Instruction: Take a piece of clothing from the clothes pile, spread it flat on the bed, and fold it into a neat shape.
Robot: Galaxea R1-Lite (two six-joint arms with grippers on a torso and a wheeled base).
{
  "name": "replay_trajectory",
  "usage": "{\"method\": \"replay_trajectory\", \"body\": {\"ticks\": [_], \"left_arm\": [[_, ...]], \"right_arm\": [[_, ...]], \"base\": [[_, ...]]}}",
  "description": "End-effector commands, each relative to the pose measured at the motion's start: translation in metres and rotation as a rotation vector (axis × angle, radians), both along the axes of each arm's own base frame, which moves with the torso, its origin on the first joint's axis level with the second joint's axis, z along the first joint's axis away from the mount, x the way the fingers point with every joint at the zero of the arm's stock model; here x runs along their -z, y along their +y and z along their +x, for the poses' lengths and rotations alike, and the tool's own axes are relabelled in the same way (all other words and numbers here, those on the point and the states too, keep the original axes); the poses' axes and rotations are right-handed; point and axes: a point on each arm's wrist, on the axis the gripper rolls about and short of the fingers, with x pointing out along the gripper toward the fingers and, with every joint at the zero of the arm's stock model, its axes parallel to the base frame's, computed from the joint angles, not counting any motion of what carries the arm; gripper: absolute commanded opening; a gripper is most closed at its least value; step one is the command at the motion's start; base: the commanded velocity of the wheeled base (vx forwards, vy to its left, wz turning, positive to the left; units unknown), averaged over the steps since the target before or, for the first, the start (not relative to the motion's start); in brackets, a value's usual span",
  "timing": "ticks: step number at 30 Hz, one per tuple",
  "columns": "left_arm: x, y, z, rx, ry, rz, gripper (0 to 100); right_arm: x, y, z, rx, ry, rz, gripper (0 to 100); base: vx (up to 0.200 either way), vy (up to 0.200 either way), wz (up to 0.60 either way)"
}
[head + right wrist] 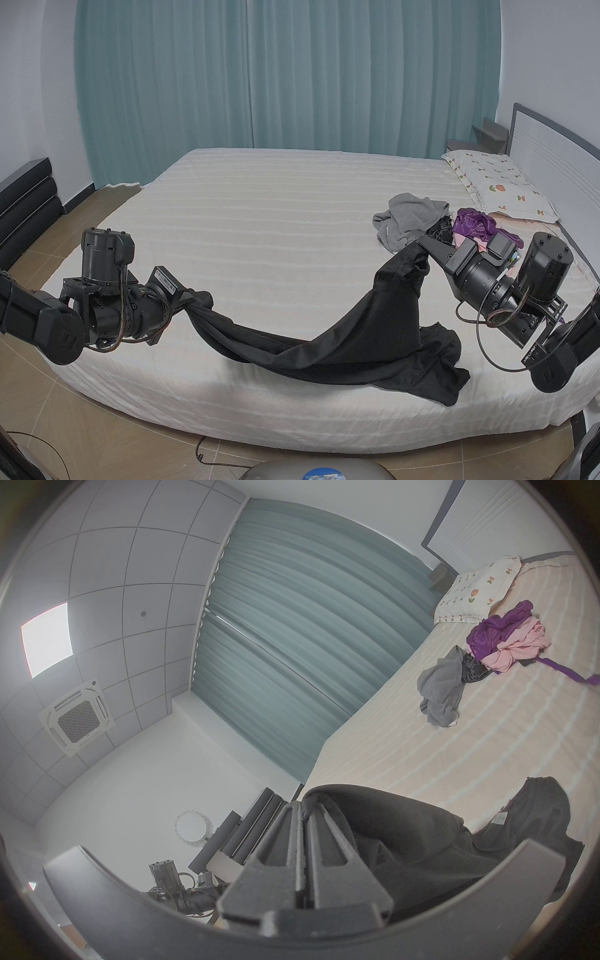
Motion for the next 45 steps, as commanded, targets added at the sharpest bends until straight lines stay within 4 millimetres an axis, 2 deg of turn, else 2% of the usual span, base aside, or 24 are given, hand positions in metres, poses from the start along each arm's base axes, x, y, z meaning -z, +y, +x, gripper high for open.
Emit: {"method": "replay_trajectory", "body": {"ticks": [1, 8, 14, 20, 22, 28, 29, 30, 32, 35, 36, 37, 40, 41, 45], "left_arm": [[0.0, -0.004, -0.001, 0.012, -0.001, 0.001, 0], [-0.002, -0.018, -0.007, 0.059, -0.005, 0.009, 0], [-0.016, -0.014, -0.022, 0.063, -0.037, -0.002, 0], [-0.037, -0.006, -0.041, 0.06, -0.068, -0.012, 0], [-0.051, -0.002, -0.053, 0.058, -0.11, -0.026, 0], [-0.08, 0.007, -0.069, 0.038, -0.199, -0.042, 0], [-0.08, 0.007, -0.069, 0.038, -0.199, -0.042, 0], [-0.086, 0.007, -0.068, 0.021, -0.224, -0.034, 0], [-0.089, 0.007, -0.065, 0.015, -0.24, -0.016, 0], [-0.089, 0.007, -0.065, 0.015, -0.24, -0.016, 0], [-0.1, 0.008, -0.058, -0.007, -0.269, -0.008, 0], [-0.102, 0.006, -0.047, -0.012, -0.249, 0.0, 0], [-0.102, 0.005, -0.034, -0.025, -0.228, 0.003, 0], [-0.101, 0.005, -0.024, -0.032, -0.216, 0.005, 0], [-0.096, 0.001, -0.002, -0.043, -0.197, 0.008, 0]], "right_arm": [[0.002, -0.003, -0.004, 0.004, 0.013, -0.006, 0], [0.003, -0.009, -0.015, 0.007, 0.024, -0.009, 0], [-0.008, -0.016, -0.036, -0.001, -0.001, 0.002, 0], [-0.026, -0.026, -0.057, -0.005, -0.06, 0.025, 0], [-0.039, -0.03, -0.067, -0.004, -0.114, 0.046, 0], [-0.067, -0.035, -0.078, 0.004, -0.231, 0.041, 0], [-0.067, -0.035, -0.078, 0.004, -0.231, 0.041, 0], [-0.081, -0.035, -0.077, 0.012, -0.288, 0.049, 0], [-0.093, -0.034, -0.075, 0.018, -0.335, 0.06, 0], [-0.093, -0.034, -0.075, 0.018, -0.335, 0.06, 0], [-0.112, -0.03, -0.064, 0.037, -0.364, 0.066, 0], [-0.116, -0.027, -0.054, 0.039, -0.331, 0.051, 0], [-0.115, -0.023, -0.041, 0.042, -0.302, 0.033, 0], [-0.114, -0.02, -0.03, 0.049, -0.294, 0.025, 0], [-0.108, -0.012, 0.001, 0.07, -0.275, 0.009, 0]], "base": [[0.0, 0.0, 0.0], [-0.086, 0.0, 0.0], [-0.2, 0.0, 0.0], [-0.1, 0.0, 0.0], [0.0, 0.0, 0.0], [0.0, 0.0, 0.0], [0.0, 0.0, 0.0], [0.0, 0.0, 0.0], [0.0, 0.0, 0.0], [0.0, 0.0, 0.0], [0.0, 0.0, 0.0], [0.0, 0.0, 0.0], [0.0, 0.0, 0.0], [0.0, 0.0, 0.0], [0.05, 0.0, 0.0]]}}
